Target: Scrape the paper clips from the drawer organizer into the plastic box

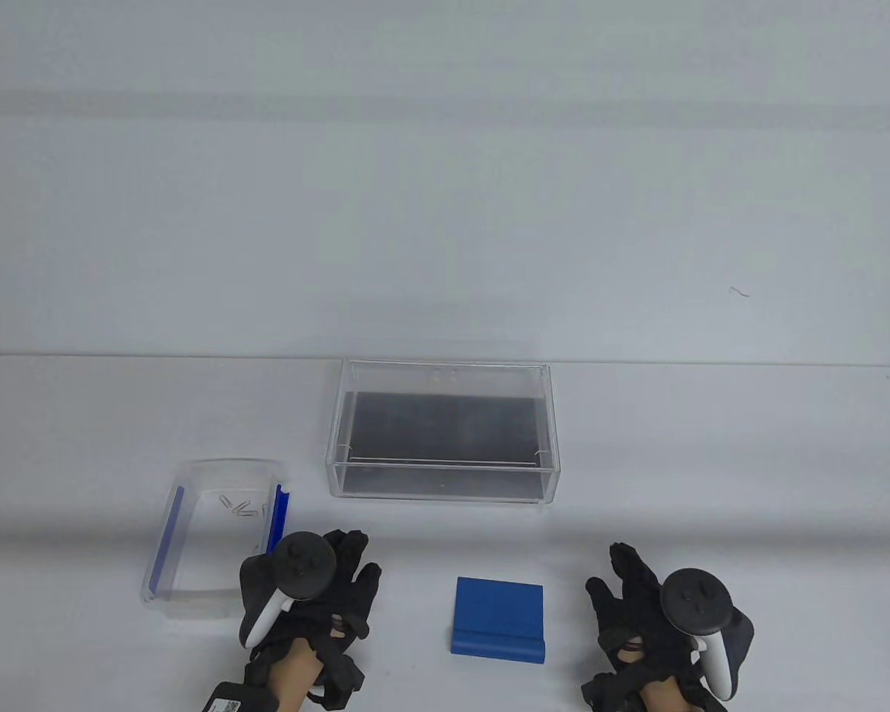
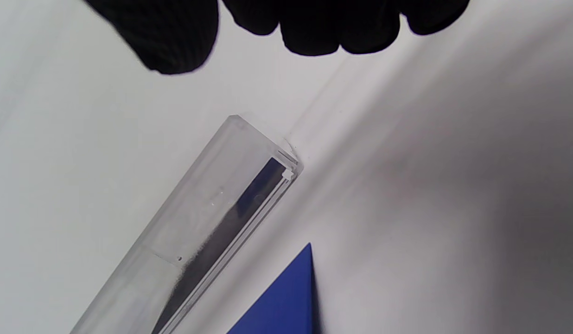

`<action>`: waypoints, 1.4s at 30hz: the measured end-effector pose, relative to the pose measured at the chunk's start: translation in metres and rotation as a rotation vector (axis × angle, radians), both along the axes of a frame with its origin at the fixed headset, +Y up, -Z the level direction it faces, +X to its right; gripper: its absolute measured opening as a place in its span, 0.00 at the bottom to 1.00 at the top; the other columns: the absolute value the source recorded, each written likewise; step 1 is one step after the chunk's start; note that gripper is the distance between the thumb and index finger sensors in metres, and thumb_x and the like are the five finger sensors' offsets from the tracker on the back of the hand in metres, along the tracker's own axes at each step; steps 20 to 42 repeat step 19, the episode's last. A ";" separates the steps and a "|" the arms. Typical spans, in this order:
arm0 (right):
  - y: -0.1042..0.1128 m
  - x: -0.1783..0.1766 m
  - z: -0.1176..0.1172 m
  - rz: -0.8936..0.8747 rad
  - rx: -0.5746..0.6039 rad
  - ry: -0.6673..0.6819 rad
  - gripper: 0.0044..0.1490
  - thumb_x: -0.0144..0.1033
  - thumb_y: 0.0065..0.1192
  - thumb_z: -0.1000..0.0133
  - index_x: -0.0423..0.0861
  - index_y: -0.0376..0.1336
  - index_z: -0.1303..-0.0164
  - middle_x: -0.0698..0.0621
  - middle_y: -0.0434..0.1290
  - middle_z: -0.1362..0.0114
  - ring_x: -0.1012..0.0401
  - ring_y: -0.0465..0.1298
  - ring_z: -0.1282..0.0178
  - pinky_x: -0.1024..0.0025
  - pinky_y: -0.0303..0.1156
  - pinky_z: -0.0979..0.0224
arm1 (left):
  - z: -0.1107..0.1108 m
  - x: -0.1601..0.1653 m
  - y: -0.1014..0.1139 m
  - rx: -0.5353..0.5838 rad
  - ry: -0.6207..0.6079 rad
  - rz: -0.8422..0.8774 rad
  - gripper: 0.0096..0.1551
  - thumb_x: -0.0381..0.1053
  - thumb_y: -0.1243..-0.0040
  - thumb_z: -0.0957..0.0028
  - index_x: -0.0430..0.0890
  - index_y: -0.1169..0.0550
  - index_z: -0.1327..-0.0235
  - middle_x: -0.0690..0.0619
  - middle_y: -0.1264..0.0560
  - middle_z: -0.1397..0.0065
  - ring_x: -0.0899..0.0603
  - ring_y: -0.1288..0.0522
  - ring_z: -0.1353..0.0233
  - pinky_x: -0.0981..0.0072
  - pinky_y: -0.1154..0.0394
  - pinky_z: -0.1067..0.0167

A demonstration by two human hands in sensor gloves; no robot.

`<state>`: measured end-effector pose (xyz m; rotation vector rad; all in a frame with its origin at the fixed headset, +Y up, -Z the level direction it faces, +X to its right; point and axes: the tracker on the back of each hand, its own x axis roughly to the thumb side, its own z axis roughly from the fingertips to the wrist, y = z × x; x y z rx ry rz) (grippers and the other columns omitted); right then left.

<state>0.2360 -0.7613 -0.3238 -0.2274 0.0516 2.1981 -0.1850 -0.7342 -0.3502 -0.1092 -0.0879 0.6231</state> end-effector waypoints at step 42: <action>0.005 -0.010 0.001 0.039 -0.001 0.053 0.44 0.50 0.58 0.49 0.53 0.44 0.27 0.50 0.53 0.22 0.48 0.56 0.21 0.45 0.52 0.21 | -0.001 0.003 -0.005 -0.020 -0.006 -0.022 0.39 0.61 0.48 0.50 0.44 0.36 0.28 0.41 0.44 0.25 0.30 0.41 0.26 0.42 0.34 0.34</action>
